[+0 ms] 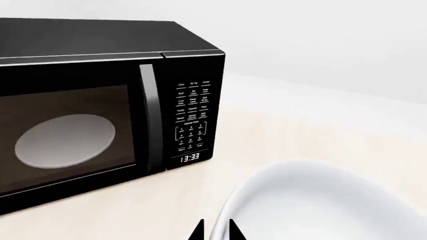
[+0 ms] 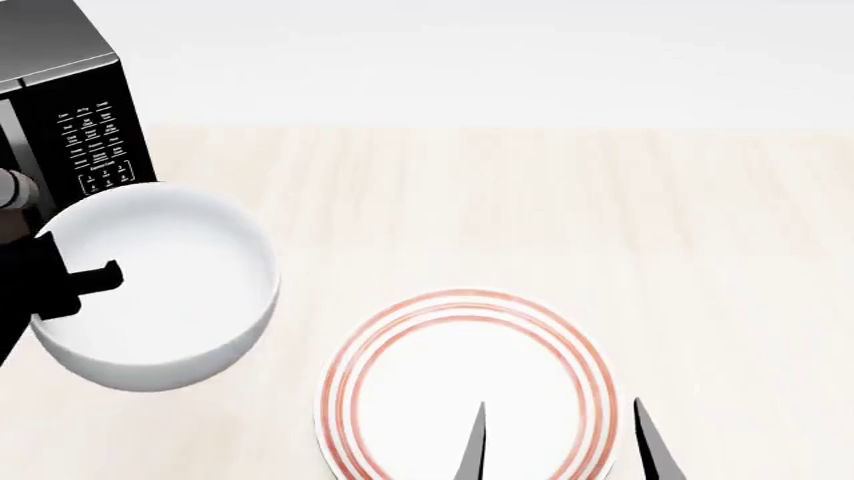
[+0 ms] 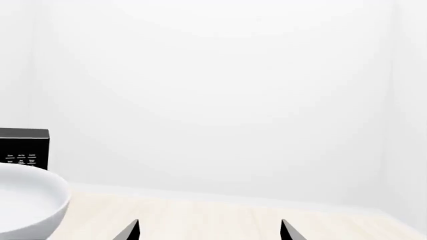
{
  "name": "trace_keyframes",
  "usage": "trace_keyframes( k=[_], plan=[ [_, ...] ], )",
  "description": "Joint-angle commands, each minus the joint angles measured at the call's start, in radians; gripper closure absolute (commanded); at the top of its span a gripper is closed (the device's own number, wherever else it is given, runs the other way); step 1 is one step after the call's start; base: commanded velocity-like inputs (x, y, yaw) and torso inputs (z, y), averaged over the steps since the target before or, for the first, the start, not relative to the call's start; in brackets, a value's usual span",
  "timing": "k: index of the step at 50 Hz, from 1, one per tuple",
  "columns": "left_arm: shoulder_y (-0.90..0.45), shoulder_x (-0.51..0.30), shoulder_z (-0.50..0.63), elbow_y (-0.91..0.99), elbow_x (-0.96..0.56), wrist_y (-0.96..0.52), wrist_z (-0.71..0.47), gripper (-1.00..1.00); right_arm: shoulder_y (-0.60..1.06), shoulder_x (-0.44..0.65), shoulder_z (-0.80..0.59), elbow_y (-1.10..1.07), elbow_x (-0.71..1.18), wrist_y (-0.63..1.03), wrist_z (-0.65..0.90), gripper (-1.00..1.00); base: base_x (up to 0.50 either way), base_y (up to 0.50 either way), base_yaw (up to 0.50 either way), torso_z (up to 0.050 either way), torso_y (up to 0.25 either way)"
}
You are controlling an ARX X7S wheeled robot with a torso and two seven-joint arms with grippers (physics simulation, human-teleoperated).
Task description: Pick up the white bowl and put it on the plate.
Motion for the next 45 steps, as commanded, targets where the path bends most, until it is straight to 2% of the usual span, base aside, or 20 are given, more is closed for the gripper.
trace_keyframes(
  k=[1, 18, 29, 45],
  plan=[
    [-0.018, 0.054, 0.027, -0.025, -0.045, 0.022, -0.024, 1.0, 0.005, -0.016, 0.026, 0.012, -0.022, -0.003, -0.016, -1.0, 0.0, 0.0, 0.0, 0.0, 0.0],
    [0.007, 0.054, 0.19, -0.046, -0.274, 0.045, -0.191, 1.0, 0.006, -0.011, 0.028, 0.015, -0.012, -0.005, -0.013, -1.0, 0.0, 0.0, 0.0, 0.0, 0.001],
    [0.004, 0.054, 0.3, -0.141, -0.406, 0.13, -0.276, 1.0, 0.005, -0.009, 0.026, 0.018, -0.011, -0.008, -0.01, -1.0, 0.0, 0.0, 0.0, 0.0, 0.0],
    [-0.086, 0.056, 0.422, -0.336, -0.535, 0.272, -0.334, 1.0, 0.008, -0.005, 0.022, 0.025, -0.008, -0.013, -0.009, -1.0, 0.0, 0.0, 0.0, 0.0, 0.001]
  ],
)
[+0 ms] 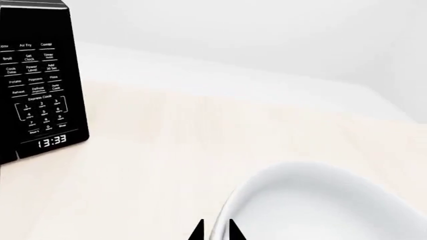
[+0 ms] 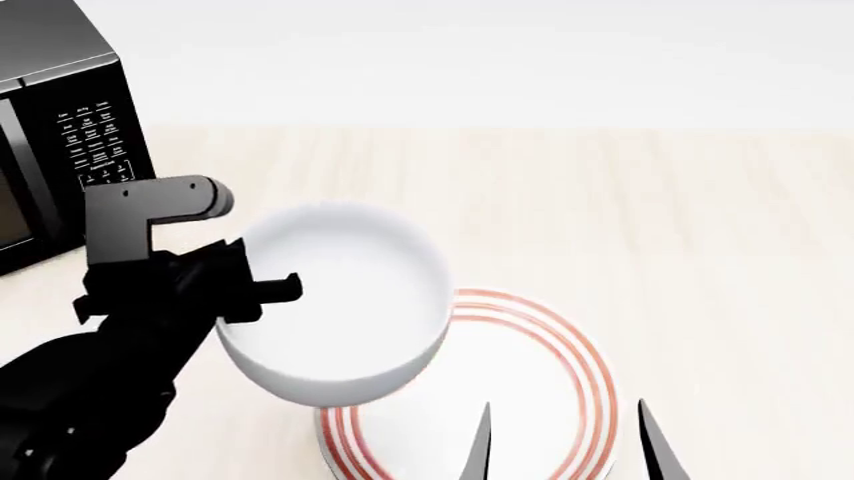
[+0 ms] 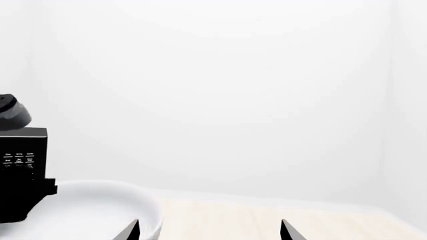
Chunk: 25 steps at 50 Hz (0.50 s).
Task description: Pick up the white bowl and put it on the plate.
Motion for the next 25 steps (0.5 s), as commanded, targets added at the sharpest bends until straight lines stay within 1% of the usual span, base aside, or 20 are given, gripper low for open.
trace_keyframes(
  k=[1, 15, 25],
  plan=[
    [-0.058, 0.024, 0.062, -0.14, -0.086, 0.121, -0.035, 1.0, 0.006, -0.017, 0.022, 0.013, -0.027, -0.001, -0.017, -1.0, 0.0, 0.0, 0.0, 0.0, 0.0],
    [-0.096, 0.027, 0.171, -0.285, -0.195, 0.24, -0.071, 1.0, 0.008, -0.014, 0.02, 0.017, -0.021, -0.003, -0.016, -1.0, 0.0, 0.0, 0.0, 0.0, 0.001],
    [-0.13, 0.028, 0.285, -0.374, -0.289, 0.319, -0.09, 1.0, 0.008, -0.01, 0.025, 0.018, -0.01, -0.005, -0.016, -1.0, 0.0, 0.0, 0.0, 0.0, 0.001]
  ],
)
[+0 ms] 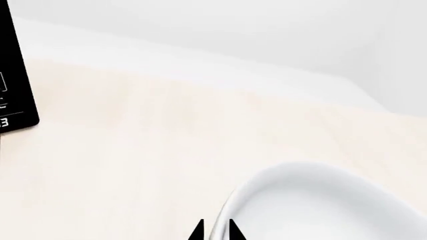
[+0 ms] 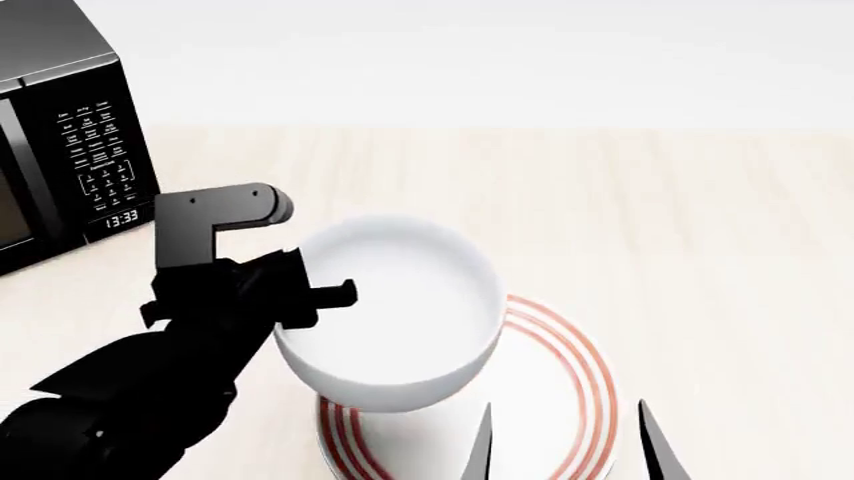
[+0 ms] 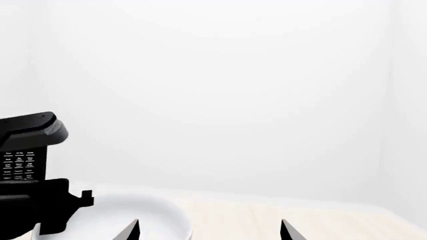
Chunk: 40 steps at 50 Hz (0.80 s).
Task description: Pick up the white bowl and put it on the plate.
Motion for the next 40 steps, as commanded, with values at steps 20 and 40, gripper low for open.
trace_keyframes(
  k=[20, 40],
  plan=[
    [-0.089, 0.027, 0.28, -0.157, -0.263, 0.195, -0.062, 1.0, 0.01, -0.011, 0.02, 0.019, -0.01, -0.003, -0.022, -1.0, 0.0, 0.0, 0.0, 0.0, 0.001],
    [-0.15, 0.029, 0.494, -0.252, -0.45, 0.328, -0.079, 1.0, 0.01, -0.005, 0.016, 0.016, -0.006, -0.006, -0.021, -1.0, 0.0, 0.0, 0.0, 0.0, 0.001]
  ],
)
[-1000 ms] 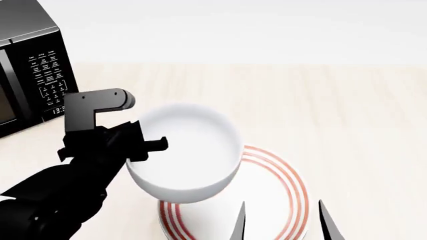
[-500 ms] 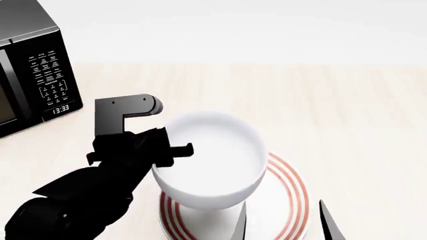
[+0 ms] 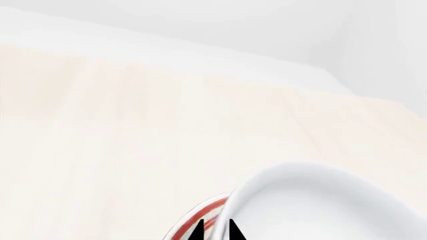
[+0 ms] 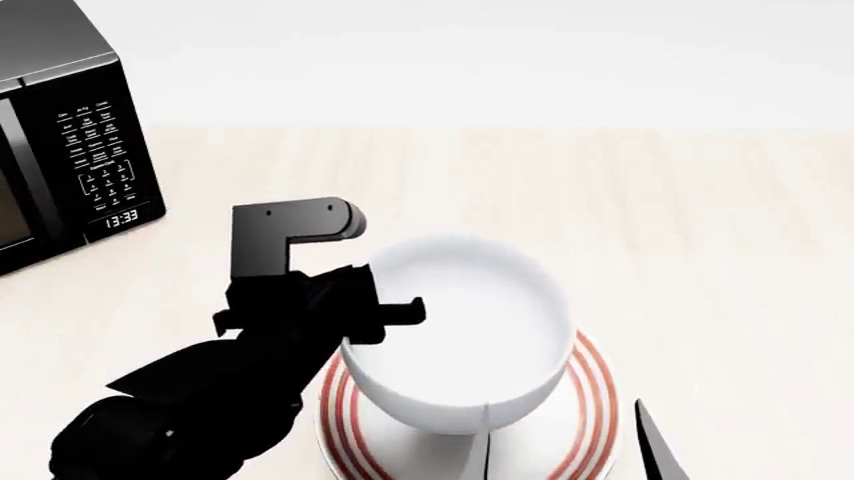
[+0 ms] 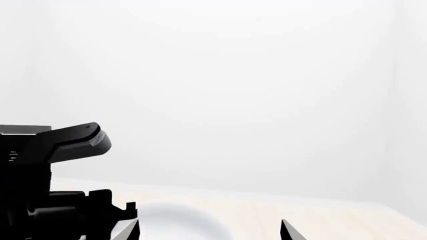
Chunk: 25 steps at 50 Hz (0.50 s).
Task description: Pick up the white bowl and put it on the plate.
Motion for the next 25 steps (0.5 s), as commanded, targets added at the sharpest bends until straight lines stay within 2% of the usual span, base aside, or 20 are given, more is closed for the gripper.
trace_keyframes(
  k=[1, 15, 25],
  plan=[
    [-0.05, 0.027, 0.088, -0.067, -0.083, 0.097, 0.007, 1.0, 0.005, -0.017, 0.02, 0.009, -0.027, 0.0, -0.018, -1.0, 0.0, 0.0, 0.0, 0.0, 0.0],
    [-0.109, 0.028, 0.315, -0.141, -0.279, 0.219, 0.004, 1.0, 0.006, -0.012, 0.02, 0.008, -0.023, -0.001, -0.017, -1.0, 0.0, 0.0, 0.0, 0.0, 0.0],
    [-0.12, 0.027, 0.406, -0.175, -0.355, 0.269, 0.008, 1.0, 0.007, -0.012, 0.014, 0.015, -0.023, -0.006, -0.017, -1.0, 0.0, 0.0, 0.0, 0.0, 0.001]
  ],
)
